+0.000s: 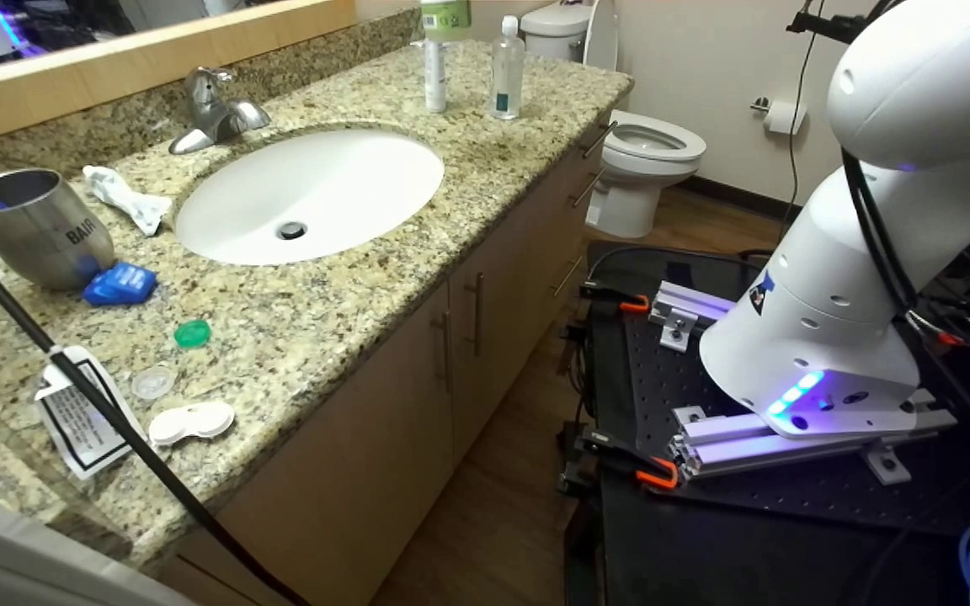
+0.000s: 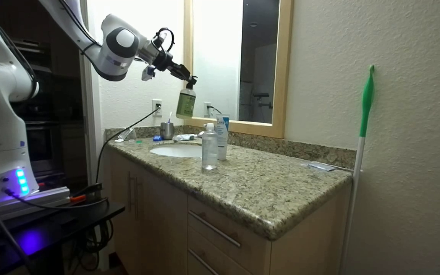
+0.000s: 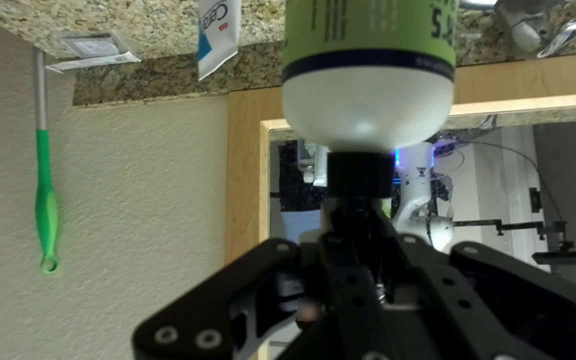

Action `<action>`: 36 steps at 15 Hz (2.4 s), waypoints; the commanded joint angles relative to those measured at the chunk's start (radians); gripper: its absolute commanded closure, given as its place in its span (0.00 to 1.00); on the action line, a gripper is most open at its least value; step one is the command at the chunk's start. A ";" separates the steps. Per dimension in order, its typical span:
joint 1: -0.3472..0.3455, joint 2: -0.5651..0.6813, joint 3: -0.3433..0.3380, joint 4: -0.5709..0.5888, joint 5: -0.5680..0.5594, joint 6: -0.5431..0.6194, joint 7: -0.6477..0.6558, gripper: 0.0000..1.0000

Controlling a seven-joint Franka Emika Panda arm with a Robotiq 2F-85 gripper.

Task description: Move the green bottle to the back egde of the counter

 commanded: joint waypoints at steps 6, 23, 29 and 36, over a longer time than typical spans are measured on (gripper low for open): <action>0.054 -0.060 -0.092 -0.057 0.032 -0.022 -0.089 0.86; -0.037 0.091 0.054 -0.164 0.112 -0.132 -0.188 0.96; -0.146 -0.025 0.151 -0.157 0.278 0.014 -0.287 0.96; -0.198 -0.057 0.261 -0.133 0.446 0.000 -0.373 0.86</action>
